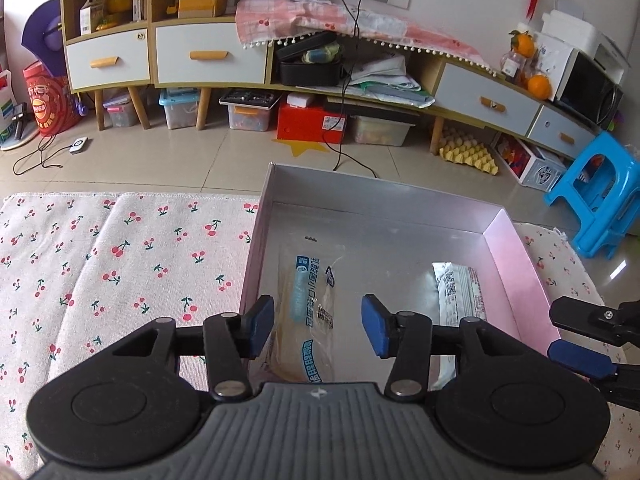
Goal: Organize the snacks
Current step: 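Carry the milk bar in the left tool while the right tool carries the cookie bar into the pink box, then open both tools to release the bars inside the box and withdraw, then grasp the gold bar with the left tool while the right tool grasps the pink wafer pack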
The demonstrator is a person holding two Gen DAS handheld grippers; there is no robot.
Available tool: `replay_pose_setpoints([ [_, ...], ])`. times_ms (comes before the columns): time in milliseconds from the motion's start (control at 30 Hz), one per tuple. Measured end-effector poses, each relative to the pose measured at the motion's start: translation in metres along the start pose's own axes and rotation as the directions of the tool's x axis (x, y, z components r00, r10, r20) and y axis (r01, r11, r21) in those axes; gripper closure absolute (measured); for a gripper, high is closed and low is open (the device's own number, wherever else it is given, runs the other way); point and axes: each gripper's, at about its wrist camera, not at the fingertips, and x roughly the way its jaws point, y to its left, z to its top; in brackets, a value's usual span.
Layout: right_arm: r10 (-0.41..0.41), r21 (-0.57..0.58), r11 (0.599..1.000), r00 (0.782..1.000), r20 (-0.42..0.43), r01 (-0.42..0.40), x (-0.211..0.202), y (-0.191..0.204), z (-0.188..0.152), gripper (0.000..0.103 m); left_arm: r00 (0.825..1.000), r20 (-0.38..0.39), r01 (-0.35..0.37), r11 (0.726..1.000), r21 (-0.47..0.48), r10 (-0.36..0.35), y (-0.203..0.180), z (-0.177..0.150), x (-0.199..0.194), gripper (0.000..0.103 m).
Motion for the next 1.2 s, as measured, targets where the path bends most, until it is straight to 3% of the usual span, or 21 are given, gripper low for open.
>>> replay_pose_setpoints([
  [133, -0.012, -0.031, 0.999, 1.000, -0.003, 0.012, -0.005, 0.009, -0.001, 0.033, 1.000, 0.005, 0.002, 1.000, 0.028, -0.002, -0.003, 0.000, -0.008, 0.042],
  [467, -0.050, -0.092, 0.995, 0.998, -0.028, 0.048, -0.020, 0.026, -0.006, 0.021, 1.000, 0.004, -0.001, 0.997, 0.073, 0.001, -0.003, -0.004, -0.026, 0.017],
  [700, -0.079, -0.215, 0.974, 0.995, -0.056, 0.065, -0.037, 0.041, -0.015, 0.015, 1.000, -0.006, -0.009, 0.998, 0.057, 0.009, 0.007, -0.015, -0.043, 0.005],
  [1033, -0.133, -0.371, 0.924, 0.987, -0.090, 0.091, -0.051, 0.051, -0.044, 0.011, 0.998, -0.023, -0.050, 0.998, 0.040, 0.051, 0.031, -0.034, -0.065, 0.001],
  [1200, -0.166, -0.378, 0.919, 0.981, -0.104, 0.116, -0.051, 0.049, -0.060, 0.011, 0.996, -0.022, -0.079, 0.992, 0.095, 0.082, 0.039, -0.055, -0.072, 0.001],
])
